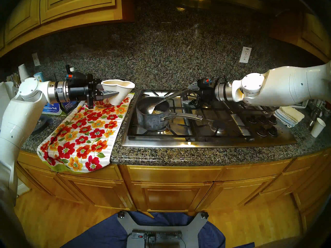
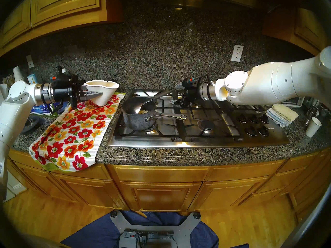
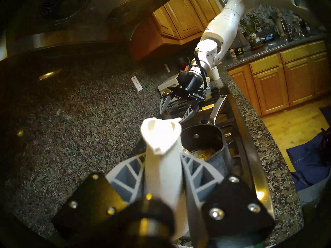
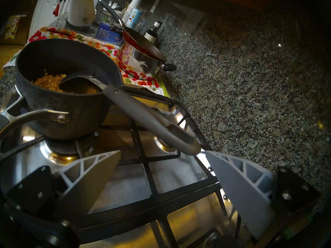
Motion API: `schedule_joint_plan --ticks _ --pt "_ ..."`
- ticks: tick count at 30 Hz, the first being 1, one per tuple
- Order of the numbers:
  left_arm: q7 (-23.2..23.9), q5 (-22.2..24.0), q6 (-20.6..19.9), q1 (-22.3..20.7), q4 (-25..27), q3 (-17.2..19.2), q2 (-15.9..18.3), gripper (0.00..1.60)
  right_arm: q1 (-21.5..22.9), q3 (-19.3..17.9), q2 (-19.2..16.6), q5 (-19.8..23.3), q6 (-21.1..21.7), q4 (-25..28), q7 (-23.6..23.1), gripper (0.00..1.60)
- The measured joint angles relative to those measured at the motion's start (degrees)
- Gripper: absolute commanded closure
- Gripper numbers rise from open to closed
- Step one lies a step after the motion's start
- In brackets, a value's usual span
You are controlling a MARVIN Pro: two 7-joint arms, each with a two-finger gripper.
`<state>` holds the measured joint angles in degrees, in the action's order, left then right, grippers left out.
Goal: Pour oats into pot and stir with a spoon
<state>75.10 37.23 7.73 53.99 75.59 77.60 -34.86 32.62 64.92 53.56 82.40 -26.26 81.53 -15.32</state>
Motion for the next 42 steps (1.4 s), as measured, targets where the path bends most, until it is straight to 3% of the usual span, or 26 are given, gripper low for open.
schedule_joint_plan --ticks 9,21,33,42 --pt "2.2 -3.6 -1.6 -3.1 -1.9 -0.3 -1.6 1.09 0.0 0.0 0.0 0.0 0.0 0.0 0.0 0.00" --pt "9.5 -9.4 -1.7 -8.0 -5.3 -2.3 -5.0 1.09 0.0 0.0 0.1 0.1 0.0 0.0 0.0 0.00" --pt "10.1 -12.3 -1.5 -12.4 -8.9 -3.8 -9.9 1.07 0.0 0.1 0.1 0.1 0.0 0.0 0.0 0.00" --pt "10.1 -12.2 -0.4 -15.9 -11.9 -9.1 -11.7 1.05 0.0 0.1 0.1 0.1 0.0 0.0 0.0 0.00"
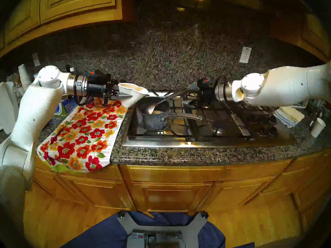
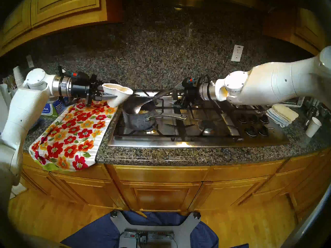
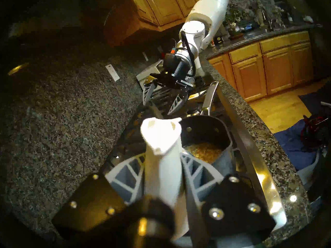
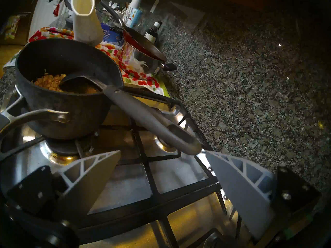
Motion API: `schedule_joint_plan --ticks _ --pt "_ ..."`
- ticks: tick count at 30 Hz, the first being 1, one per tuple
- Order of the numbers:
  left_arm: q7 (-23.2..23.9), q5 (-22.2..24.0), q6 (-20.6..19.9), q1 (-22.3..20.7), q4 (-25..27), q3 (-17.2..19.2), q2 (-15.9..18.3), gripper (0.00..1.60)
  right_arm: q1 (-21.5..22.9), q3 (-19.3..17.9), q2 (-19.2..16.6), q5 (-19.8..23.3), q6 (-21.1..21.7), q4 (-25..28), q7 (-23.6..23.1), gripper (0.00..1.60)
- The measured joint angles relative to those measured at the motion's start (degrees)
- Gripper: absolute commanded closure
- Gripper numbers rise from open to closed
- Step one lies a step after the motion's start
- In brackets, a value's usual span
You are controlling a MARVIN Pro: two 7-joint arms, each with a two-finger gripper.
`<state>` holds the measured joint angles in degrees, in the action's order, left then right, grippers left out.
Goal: Pour oats into pot and stir with a spoon
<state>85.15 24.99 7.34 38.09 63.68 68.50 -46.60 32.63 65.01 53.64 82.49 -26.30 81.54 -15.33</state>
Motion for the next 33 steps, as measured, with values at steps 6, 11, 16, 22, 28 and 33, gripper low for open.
schedule_joint_plan --ticks 6,11,16,22,28,33 --pt "0.0 0.6 2.2 -2.4 -0.1 -3.7 0.6 1.05 0.0 0.0 0.0 0.0 0.0 0.0 0.0 0.00" --pt "-0.1 1.6 4.1 -3.9 -0.1 -6.7 1.9 1.06 0.0 0.0 0.0 0.0 0.0 0.0 0.0 0.00" --pt "-0.1 2.7 5.9 -5.6 -0.3 -9.6 3.1 1.06 0.0 0.0 0.0 0.0 0.0 0.0 0.0 0.00" --pt "0.0 3.1 7.3 -7.6 -2.0 -12.2 4.3 1.05 0.0 0.0 0.0 0.0 0.0 0.0 0.0 0.00" --pt "0.0 3.0 8.1 -9.6 -3.8 -12.8 4.7 1.05 0.0 0.0 0.0 0.0 0.0 0.0 0.0 0.00" --pt "0.0 2.9 8.6 -11.1 -4.6 -13.3 4.7 1.05 0.0 0.0 0.0 0.0 0.0 0.0 0.0 0.00"
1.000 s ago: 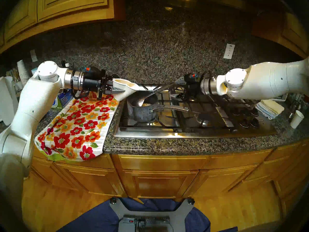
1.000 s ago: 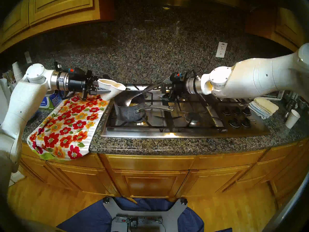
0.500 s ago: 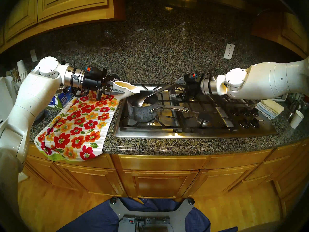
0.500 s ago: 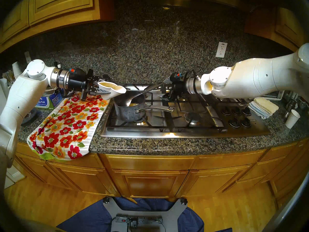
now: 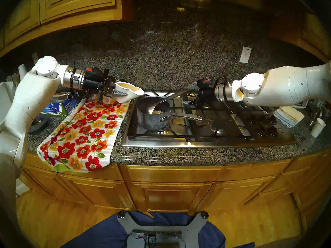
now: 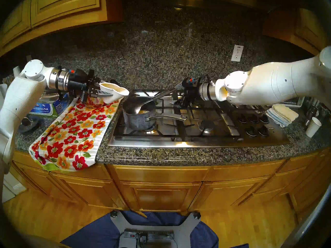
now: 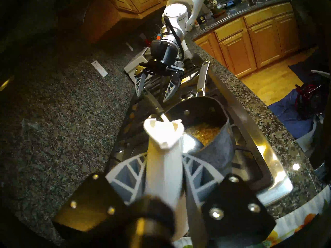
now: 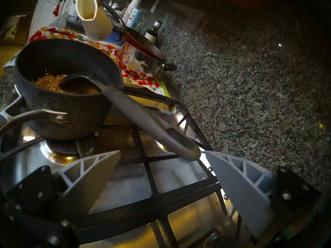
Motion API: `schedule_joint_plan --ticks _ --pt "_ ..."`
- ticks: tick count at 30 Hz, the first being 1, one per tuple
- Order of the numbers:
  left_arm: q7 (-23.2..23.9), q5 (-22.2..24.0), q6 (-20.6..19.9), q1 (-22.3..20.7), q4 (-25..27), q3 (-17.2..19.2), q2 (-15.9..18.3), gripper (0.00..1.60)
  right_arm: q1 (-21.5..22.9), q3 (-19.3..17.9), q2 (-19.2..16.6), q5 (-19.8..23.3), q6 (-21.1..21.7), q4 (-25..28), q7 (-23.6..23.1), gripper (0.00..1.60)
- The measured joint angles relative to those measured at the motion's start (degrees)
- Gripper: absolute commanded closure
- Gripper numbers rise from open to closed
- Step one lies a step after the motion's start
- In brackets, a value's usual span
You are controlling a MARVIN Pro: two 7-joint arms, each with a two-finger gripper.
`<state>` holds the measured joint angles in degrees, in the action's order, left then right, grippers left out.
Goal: Pour oats into pot and stir with a spoon
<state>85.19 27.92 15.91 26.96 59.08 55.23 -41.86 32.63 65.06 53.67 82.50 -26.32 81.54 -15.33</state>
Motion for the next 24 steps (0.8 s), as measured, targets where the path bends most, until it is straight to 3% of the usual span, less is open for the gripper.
schedule_joint_plan --ticks 24 --pt "0.0 0.7 3.4 -8.1 -1.2 -11.3 0.0 1.05 0.0 0.0 0.0 0.0 0.0 0.0 0.0 0.00"
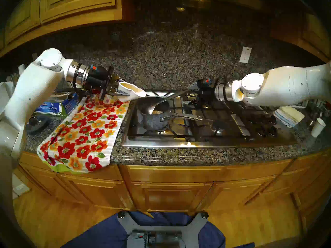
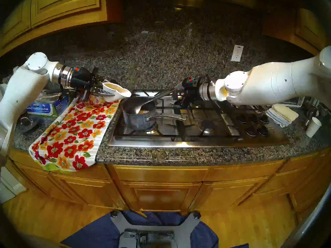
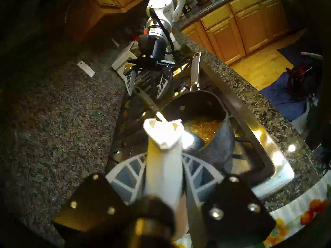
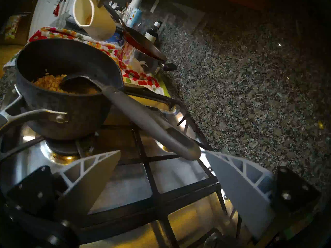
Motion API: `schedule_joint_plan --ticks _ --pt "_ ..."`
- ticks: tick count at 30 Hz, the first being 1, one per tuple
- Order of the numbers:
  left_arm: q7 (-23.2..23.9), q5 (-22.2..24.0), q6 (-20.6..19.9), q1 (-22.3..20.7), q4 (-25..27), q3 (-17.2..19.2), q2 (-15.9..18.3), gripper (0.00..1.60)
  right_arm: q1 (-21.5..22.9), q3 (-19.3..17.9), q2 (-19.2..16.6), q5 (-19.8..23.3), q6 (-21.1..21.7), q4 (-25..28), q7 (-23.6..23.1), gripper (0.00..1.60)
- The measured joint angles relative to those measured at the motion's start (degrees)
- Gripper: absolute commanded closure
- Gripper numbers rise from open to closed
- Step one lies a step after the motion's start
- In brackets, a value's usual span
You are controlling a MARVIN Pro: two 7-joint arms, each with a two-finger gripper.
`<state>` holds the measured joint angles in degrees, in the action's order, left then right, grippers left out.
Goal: Pour oats into pot and stir with a spoon
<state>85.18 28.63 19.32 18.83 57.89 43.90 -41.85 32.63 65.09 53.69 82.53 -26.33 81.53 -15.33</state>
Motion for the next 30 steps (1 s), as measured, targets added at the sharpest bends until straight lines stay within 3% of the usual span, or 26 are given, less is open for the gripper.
schedule_joint_plan --ticks 13,30 --pt "-0.9 0.1 2.0 -4.0 -2.3 -4.1 0.0 1.04 0.0 0.0 0.0 0.0 0.0 0.0 0.0 0.00" --pt "-4.4 0.8 5.7 -8.2 -0.9 -13.1 1.4 1.04 0.0 0.0 0.0 0.1 0.0 0.0 0.0 0.00"
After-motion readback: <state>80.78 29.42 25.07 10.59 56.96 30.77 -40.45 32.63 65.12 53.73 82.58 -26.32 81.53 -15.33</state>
